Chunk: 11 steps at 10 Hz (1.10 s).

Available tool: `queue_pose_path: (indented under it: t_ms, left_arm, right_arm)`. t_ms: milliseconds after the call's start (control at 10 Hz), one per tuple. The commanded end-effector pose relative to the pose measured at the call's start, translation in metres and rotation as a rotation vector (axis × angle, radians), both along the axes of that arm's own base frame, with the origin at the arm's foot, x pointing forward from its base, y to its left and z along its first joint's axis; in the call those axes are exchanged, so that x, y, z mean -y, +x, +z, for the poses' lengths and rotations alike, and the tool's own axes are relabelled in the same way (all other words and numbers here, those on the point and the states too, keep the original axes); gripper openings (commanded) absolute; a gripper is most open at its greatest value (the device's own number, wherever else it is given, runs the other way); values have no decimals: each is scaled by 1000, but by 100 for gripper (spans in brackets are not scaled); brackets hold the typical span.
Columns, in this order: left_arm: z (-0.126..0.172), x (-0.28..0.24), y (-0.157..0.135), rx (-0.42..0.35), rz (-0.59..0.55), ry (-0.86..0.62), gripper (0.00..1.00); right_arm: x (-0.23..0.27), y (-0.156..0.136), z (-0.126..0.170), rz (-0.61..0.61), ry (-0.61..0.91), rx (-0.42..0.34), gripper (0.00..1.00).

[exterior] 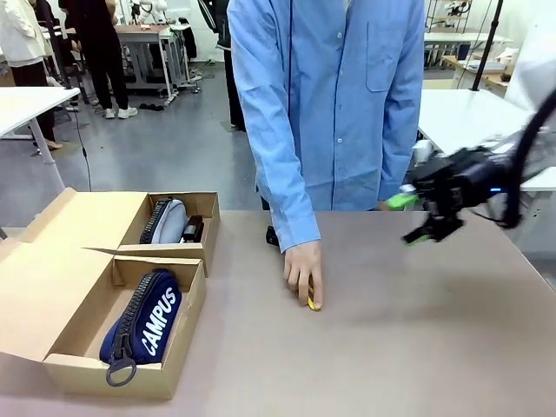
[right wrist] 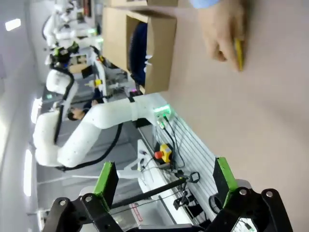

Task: Place items inside the box.
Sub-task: Pick up a Pencil pouch or Stapler and place it inside the Mailer Box closest to the robot.

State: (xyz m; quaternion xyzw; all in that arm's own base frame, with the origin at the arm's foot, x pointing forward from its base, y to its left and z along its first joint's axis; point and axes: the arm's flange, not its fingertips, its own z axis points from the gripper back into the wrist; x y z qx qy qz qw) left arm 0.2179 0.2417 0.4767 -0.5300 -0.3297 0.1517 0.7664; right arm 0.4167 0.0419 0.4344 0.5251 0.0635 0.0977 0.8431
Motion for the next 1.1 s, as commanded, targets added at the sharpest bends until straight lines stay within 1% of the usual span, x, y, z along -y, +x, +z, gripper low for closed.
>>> queue_pose_path:
  t_ms: [0, 100, 200, 300, 400, 600, 900, 1000]
  left_arm:
    - [1, 0, 0, 30, 1, -8, 100]
    - [1, 0, 0, 30, 1, -8, 100]
    - [1, 0, 0, 30, 1, -8, 100]
    - [1, 0, 0, 30, 1, -8, 100]
    - [1, 0, 0, 30, 1, -8, 100]
    - [1, 0, 0, 30, 1, -8, 100]
    - [1, 0, 0, 30, 1, -8, 100]
    - [1, 0, 0, 30, 1, -8, 100]
  right_arm:
    - [117, -84, 27, -147, 60, 160, 100]
    - [146, -130, 30, -279, 56, 262, 100]
    - [160, -168, 27, -394, 87, 347, 100]
    - [165, -178, 21, -455, 96, 368, 100]
    - [165, -175, 15, -510, 82, 358, 100]
    - [158, -165, 13, -543, 85, 354, 100]
    - [140, -150, 16, -504, 54, 345, 100]
    - [122, -139, 18, -477, 34, 348, 100]
